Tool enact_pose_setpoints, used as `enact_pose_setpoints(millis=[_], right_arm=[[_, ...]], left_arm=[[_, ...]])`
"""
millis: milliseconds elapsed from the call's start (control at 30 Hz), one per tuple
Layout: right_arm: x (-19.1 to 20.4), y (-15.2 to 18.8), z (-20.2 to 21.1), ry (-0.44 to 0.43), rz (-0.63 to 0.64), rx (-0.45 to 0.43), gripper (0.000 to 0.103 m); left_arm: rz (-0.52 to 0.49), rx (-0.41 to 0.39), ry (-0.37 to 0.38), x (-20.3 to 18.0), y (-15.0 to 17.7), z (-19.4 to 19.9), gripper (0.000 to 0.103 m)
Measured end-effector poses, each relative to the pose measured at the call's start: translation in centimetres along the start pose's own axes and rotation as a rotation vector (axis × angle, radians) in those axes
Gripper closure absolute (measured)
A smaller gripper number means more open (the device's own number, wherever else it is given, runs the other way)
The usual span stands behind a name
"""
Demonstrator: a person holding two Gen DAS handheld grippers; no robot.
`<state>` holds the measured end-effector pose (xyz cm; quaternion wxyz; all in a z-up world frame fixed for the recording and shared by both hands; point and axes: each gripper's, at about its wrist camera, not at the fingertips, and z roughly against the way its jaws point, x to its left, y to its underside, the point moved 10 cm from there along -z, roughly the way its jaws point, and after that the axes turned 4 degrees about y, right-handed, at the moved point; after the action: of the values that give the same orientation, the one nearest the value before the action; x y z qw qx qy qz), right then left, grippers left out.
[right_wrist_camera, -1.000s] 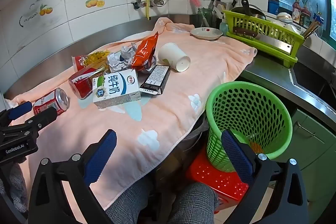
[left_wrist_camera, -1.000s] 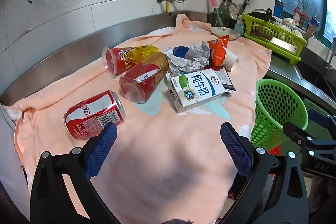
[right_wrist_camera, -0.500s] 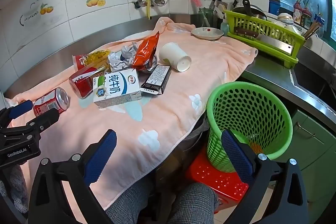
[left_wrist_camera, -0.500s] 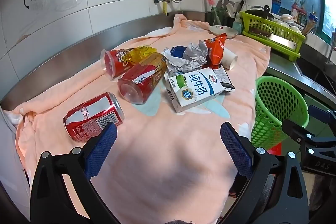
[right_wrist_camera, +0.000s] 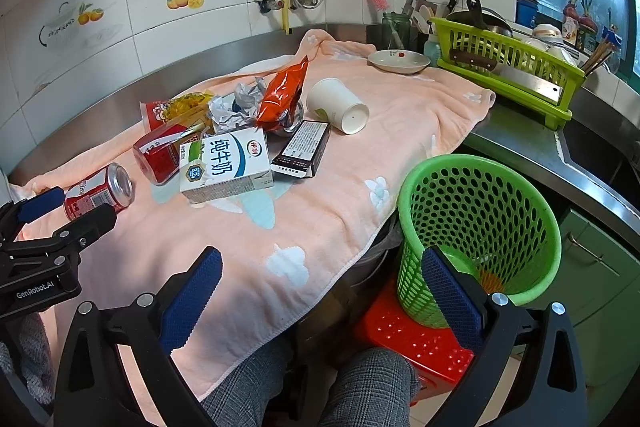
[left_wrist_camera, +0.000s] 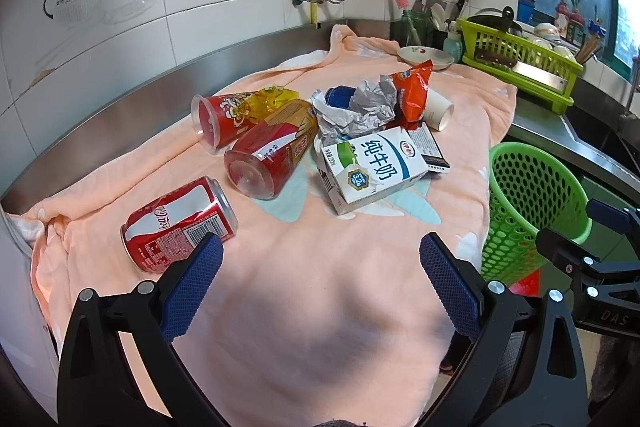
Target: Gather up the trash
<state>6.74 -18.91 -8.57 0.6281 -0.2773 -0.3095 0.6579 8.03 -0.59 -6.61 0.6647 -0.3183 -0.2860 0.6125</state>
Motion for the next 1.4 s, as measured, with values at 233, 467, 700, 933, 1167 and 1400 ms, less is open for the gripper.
enact_pose_setpoints(millis=[233, 467, 700, 933, 1167, 1400], right_arm=[[0.3, 0.1, -0.2, -0.004, -0.001, 0.005, 0.006], [0.4, 0.2, -0.4, -0.009, 0.0, 0.008, 0.006], [0.5, 0.3, -0.9, -0.006, -0.006, 0.018, 0.006], [0.4, 0.1, -1.0, -0.003, -0.008, 0.014, 0.006], [0.0, 0.0, -0.9, 0.004, -0.014, 0.011, 0.006], [-0.3, -0.1, -0.9, 0.009, -0.018, 0.007, 0.006]], left_arm=[[-0.003, -0.001, -0.001, 0.0, -0.1, -0.1, 0.006], [-0.009, -0.005, -0.004, 0.0, -0.1, -0.2, 0.006], [-0.01, -0.009, -0.007, 0.3, -0.3, -0.2, 0.006], [-0.004, -0.012, -0.015, 1.0, -0.5, -0.2, 0.006], [0.003, -0.013, -0.026, 1.5, -0.4, -0.3, 0.006], [0.013, -0.009, -0.033, 1.9, -0.3, -0.4, 0.006]])
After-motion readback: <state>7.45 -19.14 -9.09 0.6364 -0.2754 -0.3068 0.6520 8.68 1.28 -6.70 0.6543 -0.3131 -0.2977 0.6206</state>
